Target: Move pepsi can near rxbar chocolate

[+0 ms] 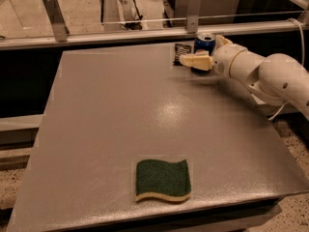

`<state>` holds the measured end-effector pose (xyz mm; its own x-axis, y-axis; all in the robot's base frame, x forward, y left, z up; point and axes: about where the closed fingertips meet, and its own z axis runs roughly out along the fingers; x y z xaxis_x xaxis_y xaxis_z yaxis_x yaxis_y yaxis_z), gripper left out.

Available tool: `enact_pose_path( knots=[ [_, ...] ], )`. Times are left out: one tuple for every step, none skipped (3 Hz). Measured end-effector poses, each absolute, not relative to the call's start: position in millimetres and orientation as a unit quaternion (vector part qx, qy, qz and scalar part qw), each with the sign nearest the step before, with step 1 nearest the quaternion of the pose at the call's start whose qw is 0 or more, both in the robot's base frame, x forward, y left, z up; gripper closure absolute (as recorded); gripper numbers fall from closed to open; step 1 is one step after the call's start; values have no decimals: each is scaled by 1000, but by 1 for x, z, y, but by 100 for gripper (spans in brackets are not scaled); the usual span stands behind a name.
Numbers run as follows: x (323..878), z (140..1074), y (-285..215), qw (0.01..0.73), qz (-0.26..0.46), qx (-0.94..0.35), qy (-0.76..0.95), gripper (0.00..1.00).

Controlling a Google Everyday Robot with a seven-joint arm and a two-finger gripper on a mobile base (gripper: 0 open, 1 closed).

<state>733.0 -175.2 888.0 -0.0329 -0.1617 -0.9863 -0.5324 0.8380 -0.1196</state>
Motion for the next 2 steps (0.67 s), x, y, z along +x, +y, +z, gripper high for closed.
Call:
enact_pose_path(
  knots=[
    [732,888,-176,651,142,-245,705,0],
    [716,902,-188,650,130,-249,706,0]
  ],
)
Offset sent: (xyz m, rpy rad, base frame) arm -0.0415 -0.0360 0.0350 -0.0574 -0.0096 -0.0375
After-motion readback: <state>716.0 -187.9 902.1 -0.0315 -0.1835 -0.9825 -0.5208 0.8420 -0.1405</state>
